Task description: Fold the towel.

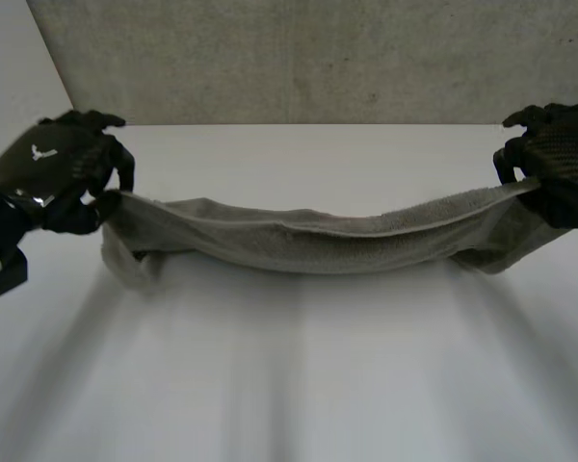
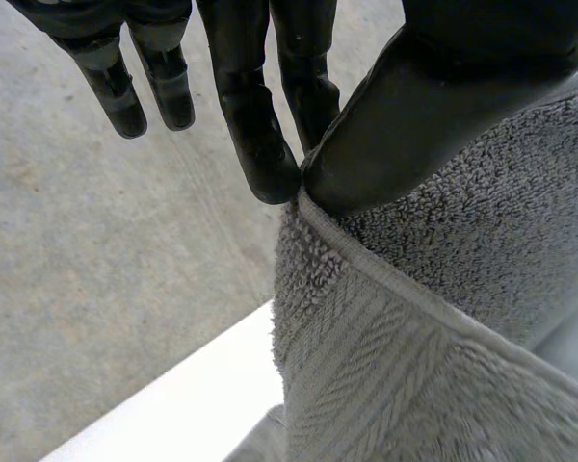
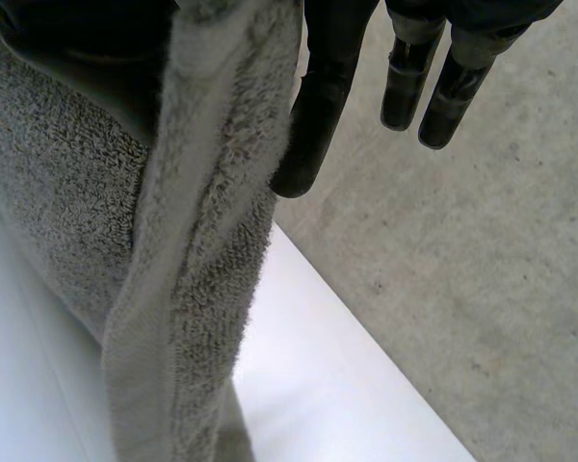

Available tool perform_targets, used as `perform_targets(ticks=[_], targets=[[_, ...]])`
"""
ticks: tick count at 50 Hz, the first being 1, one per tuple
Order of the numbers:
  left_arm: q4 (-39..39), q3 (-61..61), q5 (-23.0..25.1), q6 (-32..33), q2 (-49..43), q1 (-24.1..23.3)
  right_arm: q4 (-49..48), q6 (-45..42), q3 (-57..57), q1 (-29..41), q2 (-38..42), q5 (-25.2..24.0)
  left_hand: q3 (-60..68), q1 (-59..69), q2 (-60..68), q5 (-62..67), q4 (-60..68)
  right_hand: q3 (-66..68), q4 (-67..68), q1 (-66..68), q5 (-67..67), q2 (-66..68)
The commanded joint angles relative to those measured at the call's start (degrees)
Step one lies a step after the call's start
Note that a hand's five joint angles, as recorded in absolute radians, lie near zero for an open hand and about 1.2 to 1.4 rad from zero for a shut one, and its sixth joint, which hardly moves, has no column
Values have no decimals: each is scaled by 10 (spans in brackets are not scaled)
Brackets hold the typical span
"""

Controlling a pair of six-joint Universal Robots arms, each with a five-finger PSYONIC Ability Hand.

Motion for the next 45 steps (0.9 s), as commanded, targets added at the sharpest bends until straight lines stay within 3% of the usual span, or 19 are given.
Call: perform_targets(ticks=[1, 10, 12, 17, 20, 25, 27, 36, 45], targets=[[-7, 55, -1, -2, -57, 8, 12, -4, -37, 13, 12, 5, -28, 73, 26, 33, -31, -27, -44, 43, 22, 30], [-7, 166, -25, -1, -241, -30, 7, -51, -124, 106, 187, 111, -28, 73, 26, 33, -31, -27, -44, 43, 22, 30], [-9, 232, -68, 0, -329, -66, 7, -73, -141, 125, 219, 139, -28, 73, 26, 33, -31, -27, -44, 43, 22, 30], [-7, 325, -133, 2, -434, -99, -9, -113, -196, 160, 323, 208, -28, 73, 26, 33, -31, -27, -44, 43, 22, 30], [-1, 380, -155, 2, -497, -107, -27, -112, -209, 167, 347, 220, -28, 73, 26, 33, -31, -27, -44, 43, 22, 30], [20, 447, -172, 1, -563, -124, -117, -110, -227, 198, 401, 320, -28, 73, 26, 33, -31, -27, -44, 43, 22, 30], [28, 464, -177, 1, -579, -129, -135, -109, -228, 201, 410, 336, -28, 73, 26, 33, -31, -27, -44, 43, 22, 30], [70, 501, -192, 17, -632, -137, -174, -108, -233, 203, 442, 349, -28, 73, 26, 33, -31, -27, -44, 43, 22, 30], [80, 502, -196, 35, -635, -142, -183, -110, -256, 203, 479, 330, -28, 73, 26, 33, -31, -27, -44, 43, 22, 30]])
